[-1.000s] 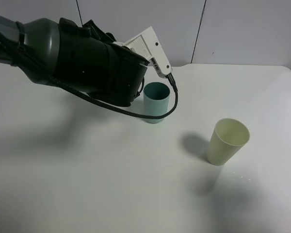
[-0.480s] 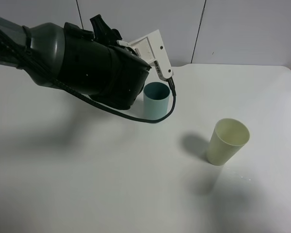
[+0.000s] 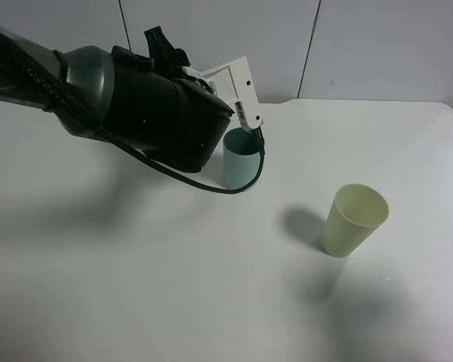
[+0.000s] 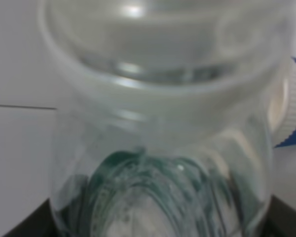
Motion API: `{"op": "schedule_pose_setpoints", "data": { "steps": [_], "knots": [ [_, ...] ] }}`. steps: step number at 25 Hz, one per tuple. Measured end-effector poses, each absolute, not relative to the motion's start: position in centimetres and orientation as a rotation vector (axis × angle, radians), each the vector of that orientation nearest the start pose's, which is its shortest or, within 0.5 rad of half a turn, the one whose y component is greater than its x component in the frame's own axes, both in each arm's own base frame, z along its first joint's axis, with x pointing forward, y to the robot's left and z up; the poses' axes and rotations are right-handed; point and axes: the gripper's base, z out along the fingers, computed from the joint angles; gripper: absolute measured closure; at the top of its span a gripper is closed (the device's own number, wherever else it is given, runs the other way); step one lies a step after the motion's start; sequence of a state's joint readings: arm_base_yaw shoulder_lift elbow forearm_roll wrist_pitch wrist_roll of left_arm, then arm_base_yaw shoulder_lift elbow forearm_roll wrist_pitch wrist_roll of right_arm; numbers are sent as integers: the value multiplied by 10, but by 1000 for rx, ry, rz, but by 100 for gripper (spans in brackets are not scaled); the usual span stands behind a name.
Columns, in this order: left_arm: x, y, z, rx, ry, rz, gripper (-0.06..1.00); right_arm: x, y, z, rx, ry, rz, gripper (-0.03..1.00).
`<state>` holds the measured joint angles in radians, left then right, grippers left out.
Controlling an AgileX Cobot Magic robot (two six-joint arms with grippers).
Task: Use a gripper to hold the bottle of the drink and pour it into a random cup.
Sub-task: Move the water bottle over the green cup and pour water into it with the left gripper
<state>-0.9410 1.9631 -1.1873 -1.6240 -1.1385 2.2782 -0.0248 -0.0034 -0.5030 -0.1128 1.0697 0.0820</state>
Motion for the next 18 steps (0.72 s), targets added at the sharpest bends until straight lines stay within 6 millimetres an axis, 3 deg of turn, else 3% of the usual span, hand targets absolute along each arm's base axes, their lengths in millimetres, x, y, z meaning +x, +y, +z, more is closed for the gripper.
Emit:
{"op": "schedule_pose_setpoints", "data": {
  "steps": [18],
  "knots": [
    [298,-260,201,1036,1756,1166,40,-7,-9,278,115,2040,-99,33]
  ]
}}
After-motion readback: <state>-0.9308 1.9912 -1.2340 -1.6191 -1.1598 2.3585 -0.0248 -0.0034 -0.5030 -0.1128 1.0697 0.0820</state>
